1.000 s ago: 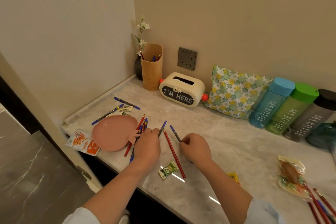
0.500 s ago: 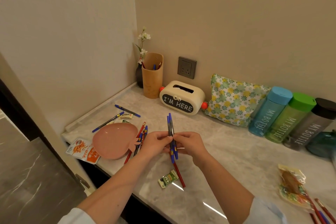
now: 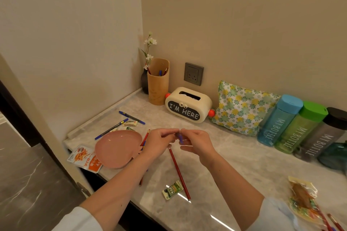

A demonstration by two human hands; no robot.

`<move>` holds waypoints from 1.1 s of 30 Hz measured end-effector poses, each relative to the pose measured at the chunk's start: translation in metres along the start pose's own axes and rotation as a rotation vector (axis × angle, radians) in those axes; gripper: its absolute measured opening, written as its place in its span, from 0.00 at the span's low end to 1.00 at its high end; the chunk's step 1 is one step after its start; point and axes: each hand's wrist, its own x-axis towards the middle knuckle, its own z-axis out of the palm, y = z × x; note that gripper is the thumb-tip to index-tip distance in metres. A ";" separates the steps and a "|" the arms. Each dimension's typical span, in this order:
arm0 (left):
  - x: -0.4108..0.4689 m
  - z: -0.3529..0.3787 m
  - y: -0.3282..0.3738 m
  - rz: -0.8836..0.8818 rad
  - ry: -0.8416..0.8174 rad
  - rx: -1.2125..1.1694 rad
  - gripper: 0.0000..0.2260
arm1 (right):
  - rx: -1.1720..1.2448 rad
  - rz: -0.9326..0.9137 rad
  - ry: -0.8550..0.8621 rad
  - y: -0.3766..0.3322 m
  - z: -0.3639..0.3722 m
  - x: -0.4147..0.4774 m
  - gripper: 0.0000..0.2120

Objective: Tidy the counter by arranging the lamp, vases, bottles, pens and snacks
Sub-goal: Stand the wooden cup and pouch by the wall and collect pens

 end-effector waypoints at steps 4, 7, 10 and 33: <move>-0.001 -0.004 0.006 -0.114 -0.023 -0.113 0.09 | -0.021 -0.050 -0.008 0.003 0.003 0.001 0.08; 0.000 -0.006 0.004 -0.124 0.000 -0.139 0.05 | -0.028 -0.068 -0.010 0.005 0.008 0.001 0.08; -0.002 -0.009 -0.001 -0.180 0.041 -0.182 0.05 | -0.074 -0.071 -0.001 0.007 0.012 0.003 0.08; 0.000 -0.011 -0.036 -0.315 0.034 0.000 0.06 | -1.163 0.069 -0.034 0.045 0.013 0.009 0.15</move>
